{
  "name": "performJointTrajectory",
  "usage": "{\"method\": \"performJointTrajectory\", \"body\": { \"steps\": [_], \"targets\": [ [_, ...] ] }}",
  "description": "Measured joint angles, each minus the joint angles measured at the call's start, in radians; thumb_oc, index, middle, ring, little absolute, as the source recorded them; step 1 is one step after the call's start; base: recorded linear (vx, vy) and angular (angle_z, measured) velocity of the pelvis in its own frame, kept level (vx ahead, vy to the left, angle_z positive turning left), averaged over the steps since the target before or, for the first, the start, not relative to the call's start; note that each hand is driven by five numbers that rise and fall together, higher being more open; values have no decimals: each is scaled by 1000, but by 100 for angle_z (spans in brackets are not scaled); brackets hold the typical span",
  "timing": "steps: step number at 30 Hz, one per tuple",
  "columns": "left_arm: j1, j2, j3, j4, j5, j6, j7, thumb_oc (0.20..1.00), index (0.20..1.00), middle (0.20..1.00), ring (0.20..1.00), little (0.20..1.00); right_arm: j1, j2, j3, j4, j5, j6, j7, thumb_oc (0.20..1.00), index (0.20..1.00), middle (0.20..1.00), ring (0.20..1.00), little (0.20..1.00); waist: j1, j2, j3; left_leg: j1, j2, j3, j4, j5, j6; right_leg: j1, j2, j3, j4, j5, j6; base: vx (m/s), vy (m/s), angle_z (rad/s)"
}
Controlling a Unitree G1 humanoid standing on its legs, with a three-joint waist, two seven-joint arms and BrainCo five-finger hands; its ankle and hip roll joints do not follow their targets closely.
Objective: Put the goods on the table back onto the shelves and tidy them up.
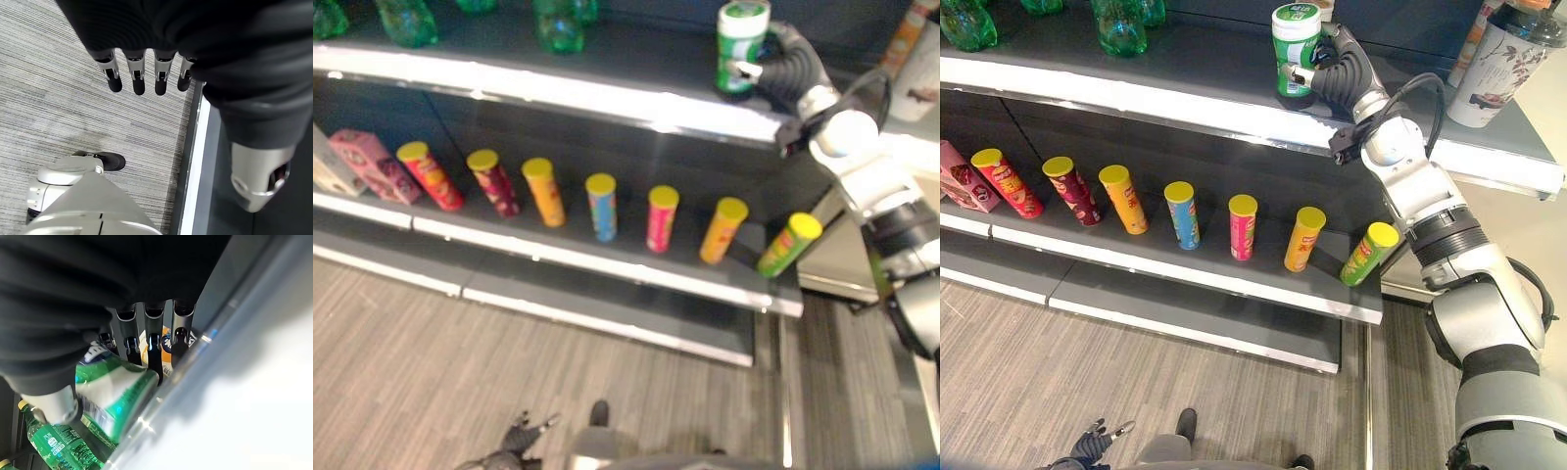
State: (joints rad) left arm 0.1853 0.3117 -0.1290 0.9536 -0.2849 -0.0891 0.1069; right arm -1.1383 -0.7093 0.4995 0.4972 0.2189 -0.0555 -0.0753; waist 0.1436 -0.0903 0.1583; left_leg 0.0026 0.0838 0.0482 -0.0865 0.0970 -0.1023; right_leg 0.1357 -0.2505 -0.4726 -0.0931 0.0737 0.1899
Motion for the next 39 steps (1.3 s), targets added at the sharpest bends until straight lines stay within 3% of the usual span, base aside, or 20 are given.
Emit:
{"method": "performJointTrajectory", "body": {
  "steps": [20,23,29,30,31,34,39],
  "targets": [
    [2,-7,12,2,-13,3,9,1000,1000,1000,1000,1000,16,5,-7,-47,-3,7,-8,1000,1000,1000,1000,1000,-18,3,1,2,0,13,0,0,0,-6,-1,19,0,2,0,1,3,-1],
    [-1,-14,22,1,-13,4,9,1000,1000,1000,1000,1000,31,-73,-21,-189,-25,23,-11,1000,1000,1000,1000,1000,-25,5,3,0,-1,11,0,0,0,-6,-1,17,0,2,0,1,7,1],
    [-8,-33,41,3,-12,12,11,1000,1000,1000,1000,1000,67,-195,-193,-513,-150,-16,-82,1000,1000,1000,1000,1000,-52,7,5,12,0,20,-1,-1,0,-1,-2,24,0,2,0,-6,21,-4],
    [-10,-42,61,9,-11,16,18,1000,1000,1000,1000,1000,144,-178,-312,-688,-181,-48,-106,1000,1000,1000,1000,1000,-71,6,5,19,0,29,-1,-2,1,0,-2,29,0,2,0,-10,25,-18],
    [-11,-43,60,9,-11,19,20,1000,1000,1000,1000,1000,160,-168,-329,-736,-181,-80,-120,1000,1000,1000,1000,1000,-83,7,4,23,1,36,-1,-3,1,-1,-2,37,0,4,0,-15,33,-27],
    [-24,-47,61,25,-8,20,23,1000,1000,1000,1000,1000,240,-114,-325,-835,-132,-130,-88,1000,1000,1000,1000,1000,-116,5,-1,41,2,65,-1,-7,1,-3,-1,71,0,10,-1,-14,27,-29],
    [-50,-66,51,48,6,22,17,1000,1000,1000,1000,1000,410,-49,-198,-894,67,-131,79,1000,1000,1000,1000,1000,-138,2,-27,53,3,98,-1,-16,3,-14,-4,103,0,16,-2,-29,21,-18]
  ]
}}
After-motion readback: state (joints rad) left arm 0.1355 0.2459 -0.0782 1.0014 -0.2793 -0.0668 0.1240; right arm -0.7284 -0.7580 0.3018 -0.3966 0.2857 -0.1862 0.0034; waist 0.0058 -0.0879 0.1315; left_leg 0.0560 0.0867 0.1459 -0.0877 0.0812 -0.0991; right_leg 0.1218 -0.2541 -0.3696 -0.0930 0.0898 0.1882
